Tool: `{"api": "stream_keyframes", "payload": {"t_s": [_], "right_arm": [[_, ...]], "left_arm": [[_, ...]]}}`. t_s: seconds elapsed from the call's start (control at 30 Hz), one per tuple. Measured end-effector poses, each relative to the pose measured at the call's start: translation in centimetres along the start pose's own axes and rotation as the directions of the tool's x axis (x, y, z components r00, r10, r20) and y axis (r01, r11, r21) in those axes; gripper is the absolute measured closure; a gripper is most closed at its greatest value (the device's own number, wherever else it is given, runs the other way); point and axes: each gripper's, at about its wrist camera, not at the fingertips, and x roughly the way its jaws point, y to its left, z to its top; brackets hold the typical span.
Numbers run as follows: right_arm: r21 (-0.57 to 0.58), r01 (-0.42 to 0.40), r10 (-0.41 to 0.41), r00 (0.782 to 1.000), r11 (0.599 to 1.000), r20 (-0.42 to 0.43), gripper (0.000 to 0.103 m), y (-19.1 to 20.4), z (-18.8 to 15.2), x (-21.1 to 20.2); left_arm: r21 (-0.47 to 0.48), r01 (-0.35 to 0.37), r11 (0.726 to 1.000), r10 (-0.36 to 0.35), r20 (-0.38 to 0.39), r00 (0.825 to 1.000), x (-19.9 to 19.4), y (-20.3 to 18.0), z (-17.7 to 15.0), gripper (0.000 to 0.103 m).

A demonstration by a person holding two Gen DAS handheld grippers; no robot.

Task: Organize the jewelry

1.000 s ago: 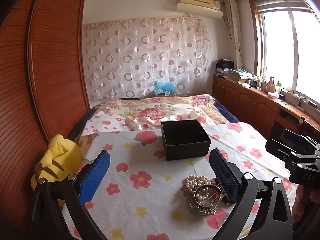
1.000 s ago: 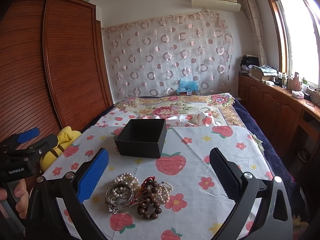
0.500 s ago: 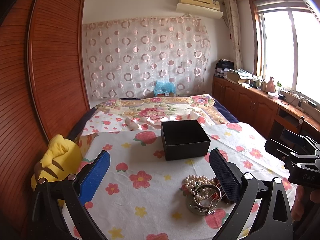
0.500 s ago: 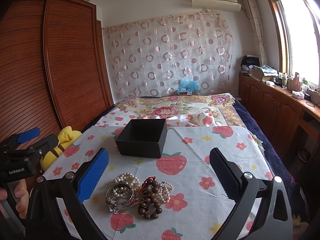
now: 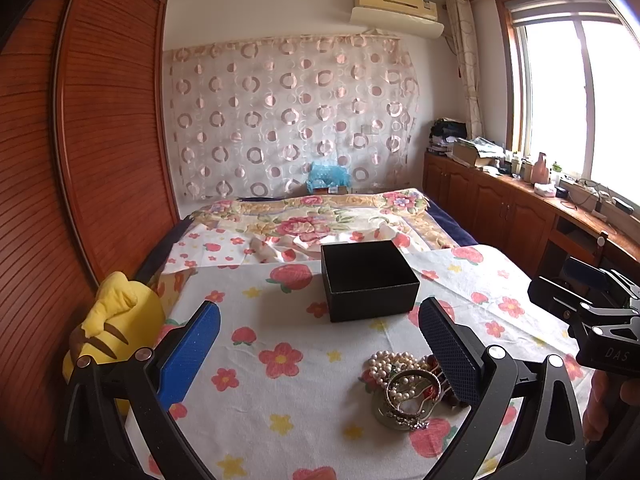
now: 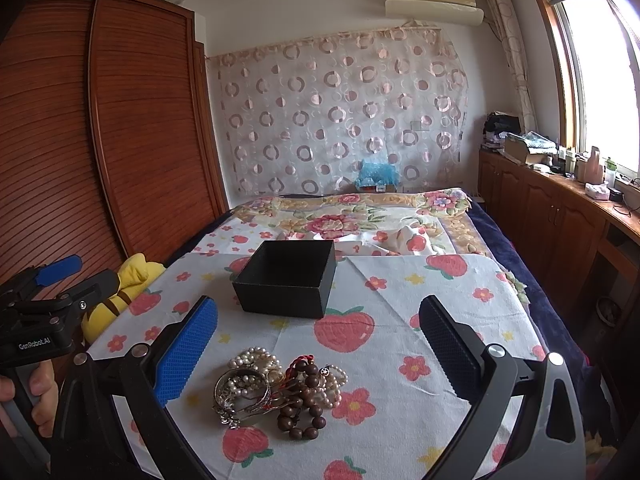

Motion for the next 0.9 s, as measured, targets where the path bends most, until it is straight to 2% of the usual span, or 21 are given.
{"api": "stream_keyframes", "payload": {"t_s": [0.4, 0.57, 0.77, 0.9], "right_arm": [[-0.019, -0.023, 0.022, 0.999, 1.0, -0.03, 0.002, 0.3, -0.7, 0.3], [-0.037, -0.034, 0.031, 0.997, 0.999, -0.074, 0.002, -0.5, -2.2, 1.2], [-0.067, -0.033, 0.025, 0.992, 0.997, -0.125, 0.011, -1.1, -3.8, 2.4], [-0.085, -0.052, 0.035, 0.983, 0.995, -0.18, 0.023, -1.2, -5.2, 3.5]], "left_arm": [[0.006, -0.005, 1.0, 0.005, -0.024, 1.0, 1.3, -0.4, -0.9, 0.007], [0.001, 0.026, 1.0, -0.026, -0.066, 0.997, 3.0, -0.5, -2.3, 0.007], [0.024, 0.057, 0.998, -0.053, -0.149, 0.987, 5.7, -1.1, -4.0, 0.007], [0.034, 0.112, 0.993, -0.102, -0.211, 0.972, 7.0, -1.5, -5.1, 0.007]]}}
